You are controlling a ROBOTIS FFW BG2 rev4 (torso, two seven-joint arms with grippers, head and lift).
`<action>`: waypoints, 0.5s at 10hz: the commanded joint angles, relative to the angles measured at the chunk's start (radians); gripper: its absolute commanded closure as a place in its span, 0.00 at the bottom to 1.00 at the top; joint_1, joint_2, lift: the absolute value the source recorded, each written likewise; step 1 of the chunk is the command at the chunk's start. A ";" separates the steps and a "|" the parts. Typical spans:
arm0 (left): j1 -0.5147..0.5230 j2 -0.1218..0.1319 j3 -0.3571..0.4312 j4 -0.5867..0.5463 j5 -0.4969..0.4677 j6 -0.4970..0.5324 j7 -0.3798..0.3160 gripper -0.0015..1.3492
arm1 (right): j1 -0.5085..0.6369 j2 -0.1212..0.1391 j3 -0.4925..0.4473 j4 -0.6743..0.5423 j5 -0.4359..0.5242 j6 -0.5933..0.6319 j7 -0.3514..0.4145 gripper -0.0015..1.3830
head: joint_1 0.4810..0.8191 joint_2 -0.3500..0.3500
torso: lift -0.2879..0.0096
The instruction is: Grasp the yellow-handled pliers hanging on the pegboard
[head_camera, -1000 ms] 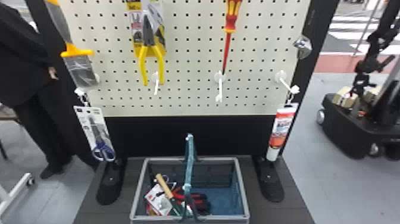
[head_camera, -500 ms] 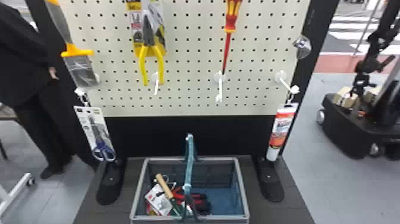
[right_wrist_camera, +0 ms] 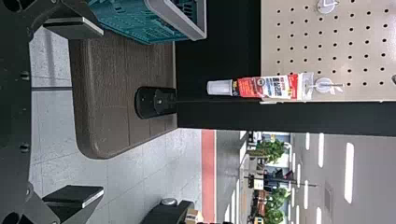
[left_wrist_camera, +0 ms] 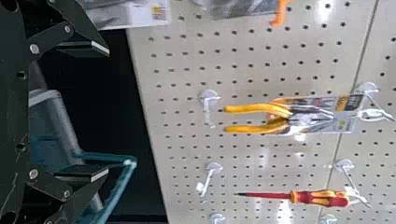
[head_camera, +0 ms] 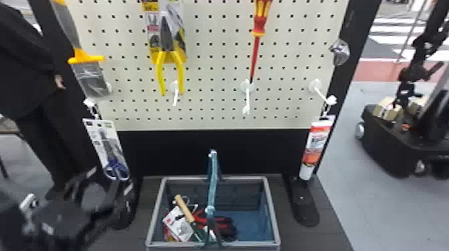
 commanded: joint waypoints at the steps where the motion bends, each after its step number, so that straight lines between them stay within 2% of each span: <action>1: -0.137 0.053 -0.001 -0.004 0.034 0.099 -0.008 0.29 | -0.008 0.000 0.000 0.000 0.004 0.007 0.000 0.08 | 0.20 0.50 | 0.63; 3: -0.313 0.136 -0.014 -0.004 0.097 0.230 -0.054 0.28 | -0.028 0.002 0.002 0.005 0.011 0.014 0.014 0.08 | 0.20 0.50 | 0.63; 4: -0.387 0.167 -0.020 -0.002 0.136 0.288 -0.064 0.29 | -0.038 0.005 0.002 0.012 0.015 0.016 0.020 0.08 | 0.20 0.50 | 0.63; 5: -0.453 0.184 -0.014 0.003 0.145 0.325 -0.081 0.28 | -0.047 0.014 0.002 0.020 0.020 0.016 0.028 0.08 | 0.20 0.50 | 0.63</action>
